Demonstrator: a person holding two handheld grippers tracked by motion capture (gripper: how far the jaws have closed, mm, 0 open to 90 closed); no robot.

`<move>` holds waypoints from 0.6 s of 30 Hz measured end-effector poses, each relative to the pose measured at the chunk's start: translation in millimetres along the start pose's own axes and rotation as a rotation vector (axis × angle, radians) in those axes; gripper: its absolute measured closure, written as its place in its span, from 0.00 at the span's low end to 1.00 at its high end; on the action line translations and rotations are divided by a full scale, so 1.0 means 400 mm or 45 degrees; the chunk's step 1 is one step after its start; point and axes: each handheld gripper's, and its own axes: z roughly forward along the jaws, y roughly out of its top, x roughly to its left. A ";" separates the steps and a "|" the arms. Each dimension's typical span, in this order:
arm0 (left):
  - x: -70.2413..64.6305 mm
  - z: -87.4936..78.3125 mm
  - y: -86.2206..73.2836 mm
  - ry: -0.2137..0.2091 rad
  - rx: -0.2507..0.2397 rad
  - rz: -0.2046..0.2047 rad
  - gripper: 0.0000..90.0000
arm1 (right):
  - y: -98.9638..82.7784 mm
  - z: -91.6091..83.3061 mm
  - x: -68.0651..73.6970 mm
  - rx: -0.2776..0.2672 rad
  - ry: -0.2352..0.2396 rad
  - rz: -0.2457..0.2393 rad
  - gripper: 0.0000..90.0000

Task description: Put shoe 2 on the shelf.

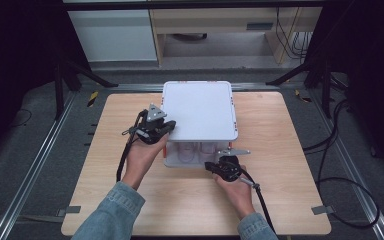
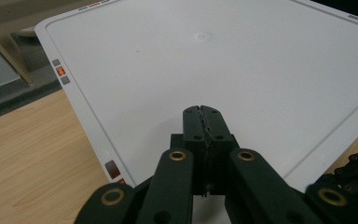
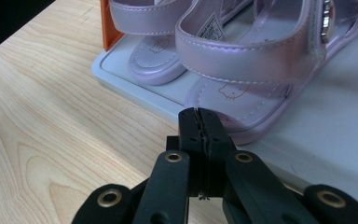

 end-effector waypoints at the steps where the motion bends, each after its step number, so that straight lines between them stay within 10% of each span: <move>1: 0.000 0.000 0.000 -0.001 0.000 -0.001 0.99 | -0.001 -0.002 0.001 -0.006 -0.004 -0.007 0.97; 18: -0.003 0.005 0.005 -0.001 0.006 -0.001 0.99 | -0.005 -0.021 -0.022 -0.052 -0.070 0.024 0.98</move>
